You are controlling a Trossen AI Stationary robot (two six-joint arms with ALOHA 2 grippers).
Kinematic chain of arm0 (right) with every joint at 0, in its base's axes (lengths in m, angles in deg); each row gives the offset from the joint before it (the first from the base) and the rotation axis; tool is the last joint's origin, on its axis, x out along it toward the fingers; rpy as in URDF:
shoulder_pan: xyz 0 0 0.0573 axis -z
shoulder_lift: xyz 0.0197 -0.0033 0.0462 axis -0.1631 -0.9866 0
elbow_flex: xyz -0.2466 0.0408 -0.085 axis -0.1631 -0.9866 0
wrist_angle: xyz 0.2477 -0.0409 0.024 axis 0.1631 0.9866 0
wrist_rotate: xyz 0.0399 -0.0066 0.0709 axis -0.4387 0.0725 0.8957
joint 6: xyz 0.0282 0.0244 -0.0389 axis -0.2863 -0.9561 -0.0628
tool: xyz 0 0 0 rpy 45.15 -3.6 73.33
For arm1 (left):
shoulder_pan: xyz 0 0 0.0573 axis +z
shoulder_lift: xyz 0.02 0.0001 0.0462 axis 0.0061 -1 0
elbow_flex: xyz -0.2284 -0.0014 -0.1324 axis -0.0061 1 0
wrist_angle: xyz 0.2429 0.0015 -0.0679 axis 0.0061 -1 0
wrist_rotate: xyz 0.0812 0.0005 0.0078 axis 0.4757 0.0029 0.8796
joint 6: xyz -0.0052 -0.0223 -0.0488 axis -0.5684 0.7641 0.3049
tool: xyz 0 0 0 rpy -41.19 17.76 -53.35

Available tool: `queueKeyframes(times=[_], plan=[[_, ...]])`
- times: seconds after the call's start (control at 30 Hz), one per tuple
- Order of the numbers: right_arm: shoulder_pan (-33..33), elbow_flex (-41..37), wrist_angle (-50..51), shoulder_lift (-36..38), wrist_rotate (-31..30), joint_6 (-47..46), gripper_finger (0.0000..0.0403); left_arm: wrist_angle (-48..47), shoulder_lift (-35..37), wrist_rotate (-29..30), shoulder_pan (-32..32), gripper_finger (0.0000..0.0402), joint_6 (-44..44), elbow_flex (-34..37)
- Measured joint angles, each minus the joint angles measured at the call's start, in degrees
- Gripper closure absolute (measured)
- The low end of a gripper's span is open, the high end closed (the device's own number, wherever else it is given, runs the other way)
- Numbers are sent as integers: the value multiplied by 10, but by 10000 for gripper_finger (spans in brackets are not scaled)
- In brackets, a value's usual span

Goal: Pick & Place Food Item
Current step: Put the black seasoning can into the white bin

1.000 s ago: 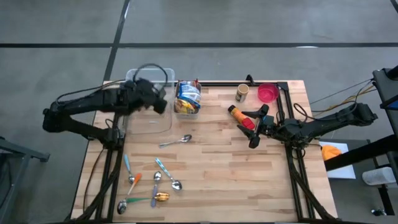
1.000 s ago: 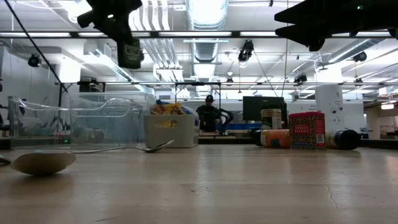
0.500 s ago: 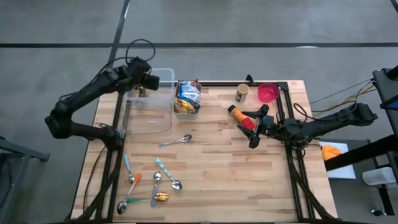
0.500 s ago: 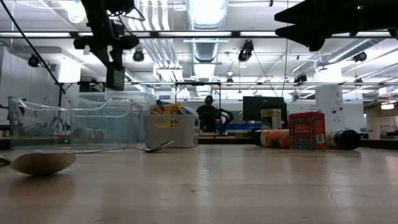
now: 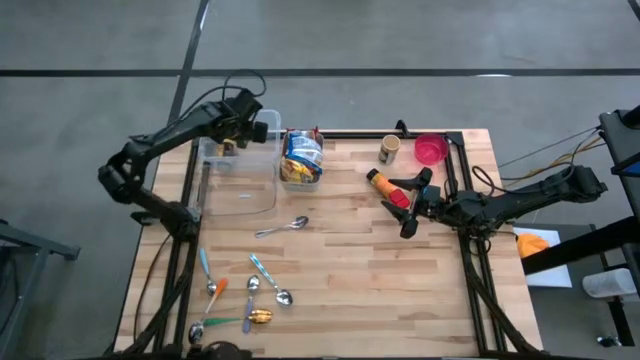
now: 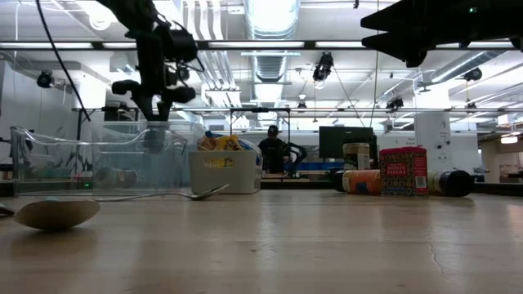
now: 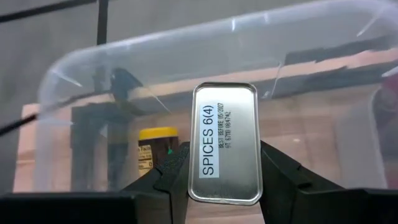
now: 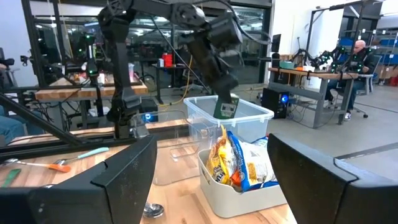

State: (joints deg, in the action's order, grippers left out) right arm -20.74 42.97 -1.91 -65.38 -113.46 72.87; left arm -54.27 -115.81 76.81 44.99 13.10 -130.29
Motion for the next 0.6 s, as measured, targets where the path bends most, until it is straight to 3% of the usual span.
queueKeyframes(times=[0.6], plan=[[0, 0, 0, 0, 0, 0, 99, 35, -116, -117, 40, 264, 13, 0]])
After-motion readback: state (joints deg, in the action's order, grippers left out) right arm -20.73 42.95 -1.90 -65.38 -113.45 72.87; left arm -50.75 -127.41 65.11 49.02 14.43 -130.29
